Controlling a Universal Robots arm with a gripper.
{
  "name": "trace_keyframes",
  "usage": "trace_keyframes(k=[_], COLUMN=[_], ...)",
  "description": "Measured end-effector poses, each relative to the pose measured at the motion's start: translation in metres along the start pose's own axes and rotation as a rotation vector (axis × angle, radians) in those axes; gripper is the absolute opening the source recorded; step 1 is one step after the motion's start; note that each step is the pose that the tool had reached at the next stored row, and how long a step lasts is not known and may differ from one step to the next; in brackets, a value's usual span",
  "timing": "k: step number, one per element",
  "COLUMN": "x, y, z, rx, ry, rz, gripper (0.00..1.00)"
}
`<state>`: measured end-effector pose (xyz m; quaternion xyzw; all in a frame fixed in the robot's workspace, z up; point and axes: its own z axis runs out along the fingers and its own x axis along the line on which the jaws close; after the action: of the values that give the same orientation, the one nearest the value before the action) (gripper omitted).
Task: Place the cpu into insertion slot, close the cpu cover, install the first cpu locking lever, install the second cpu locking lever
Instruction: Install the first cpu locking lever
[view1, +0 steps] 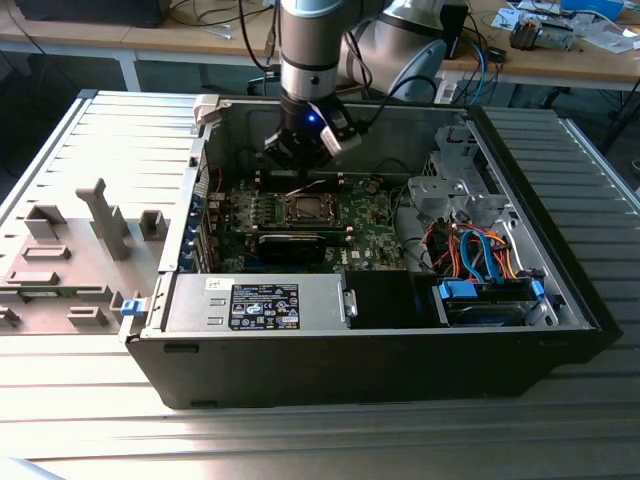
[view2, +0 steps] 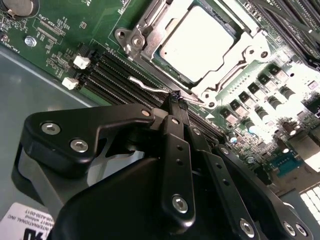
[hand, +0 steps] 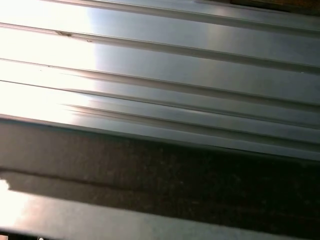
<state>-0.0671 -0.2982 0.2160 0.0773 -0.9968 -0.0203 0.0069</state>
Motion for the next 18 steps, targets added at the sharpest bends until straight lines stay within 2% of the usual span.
trace_keyframes(k=[8,18], x=[-0.0066,-0.0115], y=[-0.0013,-0.0023], z=[0.0064,0.0117], rx=[0.0081,0.0091], ry=[0.0013,0.0013], rz=[0.0,0.005], gripper=[0.11,0.11])
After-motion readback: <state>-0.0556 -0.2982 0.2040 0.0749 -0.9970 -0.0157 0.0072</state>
